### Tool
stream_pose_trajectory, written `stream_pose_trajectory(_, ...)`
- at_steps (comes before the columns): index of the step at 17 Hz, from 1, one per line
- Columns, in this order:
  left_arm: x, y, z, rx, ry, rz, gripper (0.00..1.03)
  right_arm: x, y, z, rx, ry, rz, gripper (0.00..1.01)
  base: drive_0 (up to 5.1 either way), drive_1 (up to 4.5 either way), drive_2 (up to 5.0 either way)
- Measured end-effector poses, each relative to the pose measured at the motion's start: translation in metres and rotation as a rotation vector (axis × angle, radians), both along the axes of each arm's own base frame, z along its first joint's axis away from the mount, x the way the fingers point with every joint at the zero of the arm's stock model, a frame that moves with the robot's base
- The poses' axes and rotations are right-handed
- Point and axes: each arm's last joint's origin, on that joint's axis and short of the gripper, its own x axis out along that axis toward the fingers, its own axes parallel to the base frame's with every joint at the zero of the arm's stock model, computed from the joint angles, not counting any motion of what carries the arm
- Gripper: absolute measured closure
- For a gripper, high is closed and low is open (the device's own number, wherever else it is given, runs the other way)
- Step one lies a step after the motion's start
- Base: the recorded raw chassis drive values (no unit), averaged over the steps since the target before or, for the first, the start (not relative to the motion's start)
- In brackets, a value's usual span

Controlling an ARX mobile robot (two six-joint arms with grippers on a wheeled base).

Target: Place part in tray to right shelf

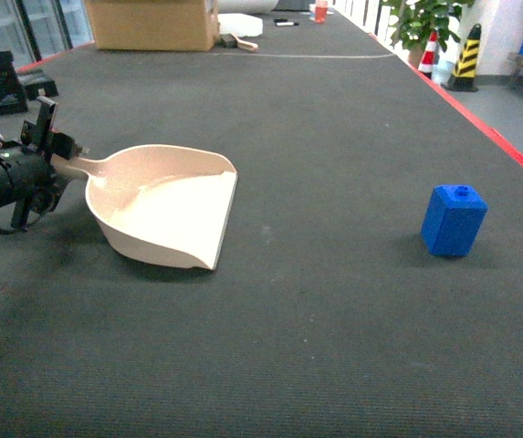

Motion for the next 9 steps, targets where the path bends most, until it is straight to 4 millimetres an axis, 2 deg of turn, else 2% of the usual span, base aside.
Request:
stream_pose_trajectory(1, -0.001, -0.001, 0.001, -0.022, -0.023, -0.007, 0.79, 0.000, 0.000, 0.000, 0.000, 0.000, 0.000, 0.03, 0.0, 0.00, 0.0)
stream_pose_trajectory(2, -0.004, -0.001, 0.005, -0.073, -0.037, -0.005, 0.85, 0.000, 0.000, 0.000, 0.000, 0.000, 0.000, 0.03, 0.0, 0.00, 0.0)
stream_pose_trajectory(6, -0.036, -0.022, 0.042, -0.065, -0.109, -0.045, 0.90, 0.000, 0.000, 0.000, 0.000, 0.000, 0.000, 0.03, 0.0, 0.00, 0.0)
stream_pose_trajectory(9, -0.065, -0.059, 0.073, -0.123, -0.200, -0.133, 0.90, 0.000, 0.000, 0.000, 0.000, 0.000, 0.000, 0.03, 0.0, 0.00, 0.0)
